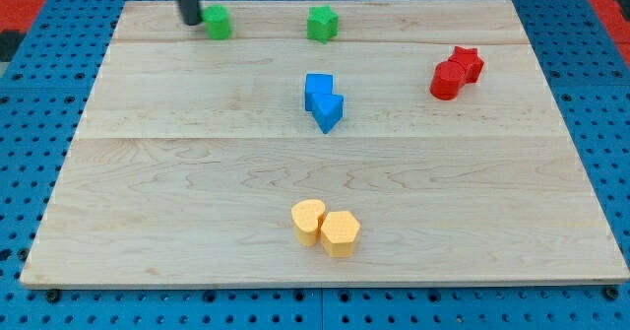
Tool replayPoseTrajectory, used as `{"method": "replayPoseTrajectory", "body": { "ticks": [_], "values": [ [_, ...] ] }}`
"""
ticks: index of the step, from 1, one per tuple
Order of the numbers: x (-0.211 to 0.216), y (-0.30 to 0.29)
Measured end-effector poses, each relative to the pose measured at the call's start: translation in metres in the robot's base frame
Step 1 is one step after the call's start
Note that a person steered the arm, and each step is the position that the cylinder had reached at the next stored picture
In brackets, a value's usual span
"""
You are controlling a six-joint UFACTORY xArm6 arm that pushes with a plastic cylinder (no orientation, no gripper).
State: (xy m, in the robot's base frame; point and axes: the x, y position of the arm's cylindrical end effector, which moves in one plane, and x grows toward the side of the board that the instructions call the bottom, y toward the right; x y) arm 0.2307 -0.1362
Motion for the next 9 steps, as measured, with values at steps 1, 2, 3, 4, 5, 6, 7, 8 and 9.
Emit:
{"method": "replayPoseTrajectory", "body": {
  "ticks": [1, 2, 3, 4, 5, 6, 7, 8, 9],
  "values": [
    [0.023, 0.074],
    [0.036, 0.034],
    [0.078, 0.078],
    [0.071, 0.11],
    [0.051, 0.114],
    [0.053, 0.12],
    [0.056, 0.121],
    [0.056, 0.12],
    [0.056, 0.118]
  ]
}}
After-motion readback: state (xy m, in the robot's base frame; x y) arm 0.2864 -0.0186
